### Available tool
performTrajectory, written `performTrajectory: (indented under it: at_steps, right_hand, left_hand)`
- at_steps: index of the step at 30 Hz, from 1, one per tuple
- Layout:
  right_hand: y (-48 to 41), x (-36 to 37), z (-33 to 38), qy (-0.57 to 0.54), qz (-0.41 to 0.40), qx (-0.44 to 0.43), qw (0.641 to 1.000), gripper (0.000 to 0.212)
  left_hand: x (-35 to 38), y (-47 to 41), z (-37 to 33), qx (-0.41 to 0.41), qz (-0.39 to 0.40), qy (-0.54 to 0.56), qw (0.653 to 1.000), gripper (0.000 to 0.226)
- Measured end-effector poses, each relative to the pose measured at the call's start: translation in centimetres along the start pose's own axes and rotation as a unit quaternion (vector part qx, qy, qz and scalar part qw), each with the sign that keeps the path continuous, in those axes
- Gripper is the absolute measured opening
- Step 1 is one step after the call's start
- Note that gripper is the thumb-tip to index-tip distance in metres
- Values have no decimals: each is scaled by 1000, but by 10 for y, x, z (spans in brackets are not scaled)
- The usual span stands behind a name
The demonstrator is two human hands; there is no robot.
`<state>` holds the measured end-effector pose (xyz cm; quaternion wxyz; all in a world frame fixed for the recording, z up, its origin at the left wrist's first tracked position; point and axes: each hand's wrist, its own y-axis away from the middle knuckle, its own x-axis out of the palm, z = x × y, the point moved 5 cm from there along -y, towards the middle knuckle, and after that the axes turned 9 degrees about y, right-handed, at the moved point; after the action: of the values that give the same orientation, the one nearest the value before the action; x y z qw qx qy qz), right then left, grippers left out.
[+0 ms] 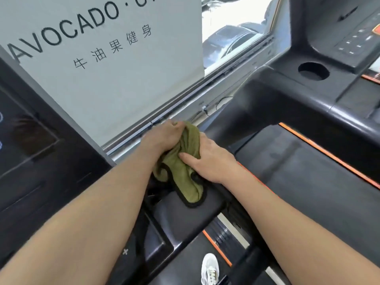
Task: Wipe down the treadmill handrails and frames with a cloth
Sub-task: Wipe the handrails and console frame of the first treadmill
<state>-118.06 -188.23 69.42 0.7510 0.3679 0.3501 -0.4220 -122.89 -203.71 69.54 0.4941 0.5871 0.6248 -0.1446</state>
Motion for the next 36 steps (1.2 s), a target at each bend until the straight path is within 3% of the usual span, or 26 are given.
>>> performTrajectory:
  at_steps: [3,6,11,14,17,22,25,28,30,33,36]
  right_hand:
    - [12,-3,-7,27,32,2,999,88]
    - [56,-9,-31,29,77,6,997,98]
    - [159,-10,-87,78,151,53,984,109]
    - [219,-11,-113,107,141,73,982,102]
    - [266,-6,-141,128,122,89,980,86]
    - [334,-10,-175,194,180,118,957,77]
    - [323,-10,-167,196,146,134,961,74]
    - [288,4,-146,61,29,120,990,86]
    - [269,8,-138,37,-25,117,992,90]
    - [259,10,-133,78,-23,109,991,93]
    - [278,9,-139,122,-38,107,986,86]
  left_hand:
    - [7,9,-3,25,-61,-27,997,59]
    - [32,59,-26,128,-138,-127,974,49]
    - [104,137,-65,237,-78,-216,944,50]
    - [140,191,-84,290,-99,-238,922,52]
    - [177,242,-105,354,-133,-200,904,38]
    - [211,297,-111,465,-90,-208,856,36]
    - [195,273,-103,452,-84,-230,858,48]
    - [168,236,-93,395,-124,-239,878,51]
    - [156,214,-94,358,-121,-267,887,47]
    - [151,193,-106,307,-50,-325,893,45]
    - [166,216,-122,317,10,-367,875,52]
